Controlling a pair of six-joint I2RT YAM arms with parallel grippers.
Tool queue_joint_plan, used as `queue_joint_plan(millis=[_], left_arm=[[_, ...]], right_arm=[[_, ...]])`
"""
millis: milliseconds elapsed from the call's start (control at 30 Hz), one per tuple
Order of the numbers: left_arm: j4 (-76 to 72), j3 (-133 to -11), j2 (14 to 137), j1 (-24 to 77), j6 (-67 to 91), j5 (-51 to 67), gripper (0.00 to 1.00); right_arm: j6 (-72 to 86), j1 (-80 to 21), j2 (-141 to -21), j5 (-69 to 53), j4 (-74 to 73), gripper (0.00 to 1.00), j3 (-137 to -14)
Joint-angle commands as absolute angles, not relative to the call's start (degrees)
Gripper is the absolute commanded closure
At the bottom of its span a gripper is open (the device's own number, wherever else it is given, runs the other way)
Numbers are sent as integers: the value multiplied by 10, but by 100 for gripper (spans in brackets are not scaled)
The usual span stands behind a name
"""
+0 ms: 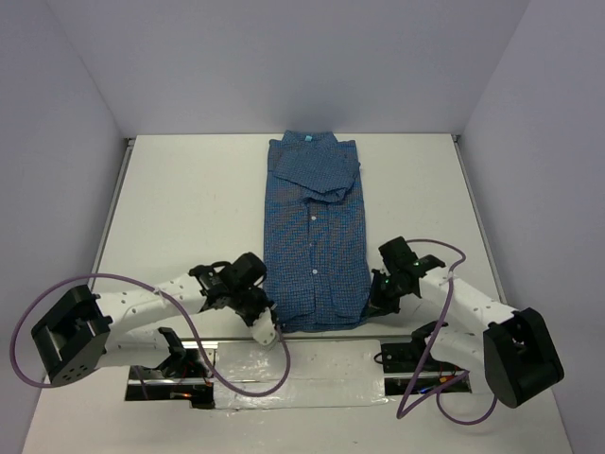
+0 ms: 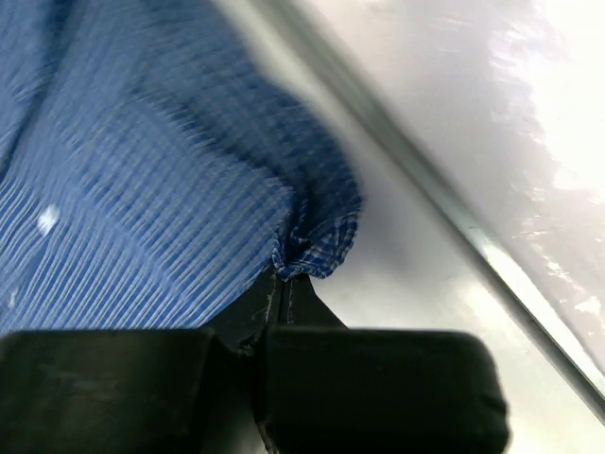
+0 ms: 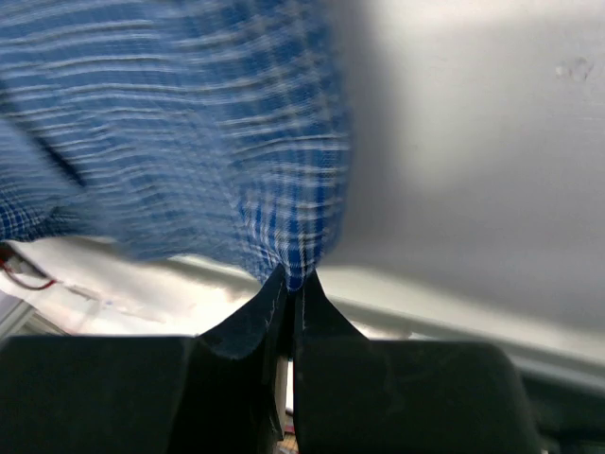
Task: Fold and stack the long sleeve shirts
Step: Fold the shirt
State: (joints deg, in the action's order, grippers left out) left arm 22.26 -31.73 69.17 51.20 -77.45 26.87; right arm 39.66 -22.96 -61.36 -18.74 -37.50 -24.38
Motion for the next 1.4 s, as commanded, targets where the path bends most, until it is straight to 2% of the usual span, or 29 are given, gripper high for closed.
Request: queue_joint_plan(millis=[0, 167, 300, 433, 600, 733, 1100, 1367], left_arm=[[242, -394, 685, 475, -652, 311, 100], [321, -523, 713, 346, -543, 404, 100], [309, -616, 757, 257, -453, 437, 100], [256, -698, 838, 207, -338, 420, 100], [274, -857, 963, 173, -294, 399, 100], [208, -882, 1021, 156, -243, 357, 100], [85, -932, 1112, 144, -178, 279, 100], [54, -990, 1189, 144, -188, 251, 100]], right_arm=[[359, -233, -605, -170, -419, 100, -338], [309, -201, -627, -170, -482, 100, -490], [236, -140, -720, -199, -483, 100, -615], [191, -119, -878, -212, -489, 100, -786], [159, -104, -1024, -208, -538, 100, -955], [154, -89, -1119, -221, -558, 100, -1077], [157, -63, -1267, -235, -574, 100, -1233], [155, -54, -1324, -246, -555, 89, -1267]])
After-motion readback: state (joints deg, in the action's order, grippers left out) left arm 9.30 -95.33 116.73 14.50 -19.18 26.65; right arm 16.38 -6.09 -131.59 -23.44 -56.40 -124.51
